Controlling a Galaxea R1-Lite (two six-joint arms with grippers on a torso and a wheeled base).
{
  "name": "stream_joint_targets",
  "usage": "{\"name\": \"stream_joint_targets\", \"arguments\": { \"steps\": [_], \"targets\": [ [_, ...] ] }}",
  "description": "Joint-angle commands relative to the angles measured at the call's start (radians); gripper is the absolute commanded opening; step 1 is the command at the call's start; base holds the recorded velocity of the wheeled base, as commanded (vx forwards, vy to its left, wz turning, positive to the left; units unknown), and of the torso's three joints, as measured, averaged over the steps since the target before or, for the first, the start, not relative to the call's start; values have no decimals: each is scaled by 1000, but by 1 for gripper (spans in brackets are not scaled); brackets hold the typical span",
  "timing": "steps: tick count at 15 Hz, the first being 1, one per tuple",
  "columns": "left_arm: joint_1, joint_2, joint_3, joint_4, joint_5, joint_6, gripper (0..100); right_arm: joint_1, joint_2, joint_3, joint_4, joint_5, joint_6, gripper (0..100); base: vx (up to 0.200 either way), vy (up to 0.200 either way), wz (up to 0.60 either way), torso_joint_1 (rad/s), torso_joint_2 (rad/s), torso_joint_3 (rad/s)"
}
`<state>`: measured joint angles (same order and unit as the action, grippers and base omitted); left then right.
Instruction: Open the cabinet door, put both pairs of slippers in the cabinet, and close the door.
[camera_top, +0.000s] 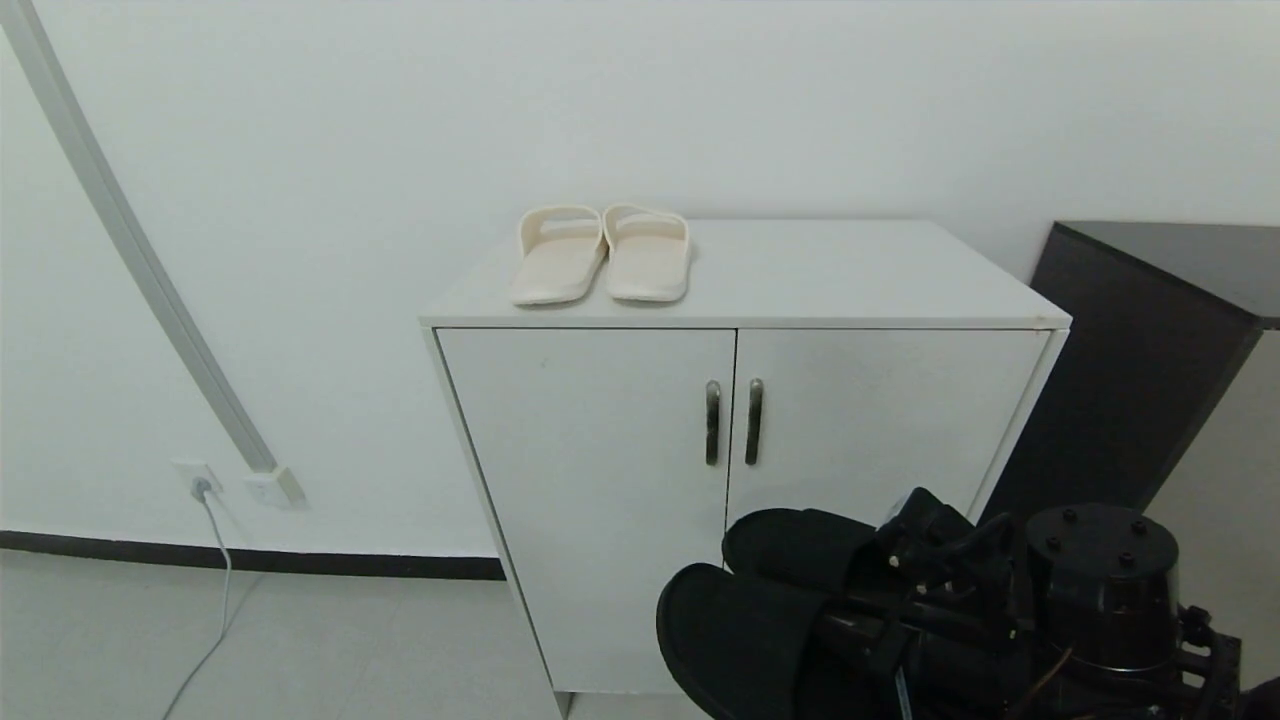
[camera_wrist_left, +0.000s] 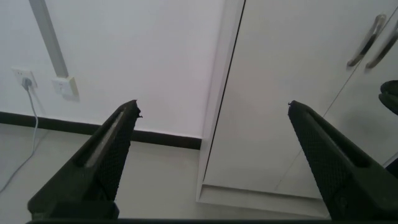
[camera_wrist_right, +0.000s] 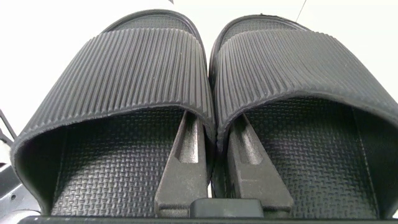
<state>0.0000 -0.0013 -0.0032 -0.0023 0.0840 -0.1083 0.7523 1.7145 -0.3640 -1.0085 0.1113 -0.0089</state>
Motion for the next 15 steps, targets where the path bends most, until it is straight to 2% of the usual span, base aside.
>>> {"name": "stream_joint_targets", "arguments": {
  "steps": [1,9,10,15],
  "targets": [
    [0,1,0,-1,0,-1,100,4,4,0,-1,2,0,0,0,0,0,-154,481,325],
    [0,1,2,1,-1,1,100,15,17,7,-1,2,0,0,0,0,0,-116,467,344],
    [0,3,2,2,-38,44,100,16,17,8,-1,2,1,0,0,0,0,-46,456,393],
    [0,3,0,2,-44,45,100,16,14,14,-1,2,0,0,0,0,0,-23,351,328]
  ]
}}
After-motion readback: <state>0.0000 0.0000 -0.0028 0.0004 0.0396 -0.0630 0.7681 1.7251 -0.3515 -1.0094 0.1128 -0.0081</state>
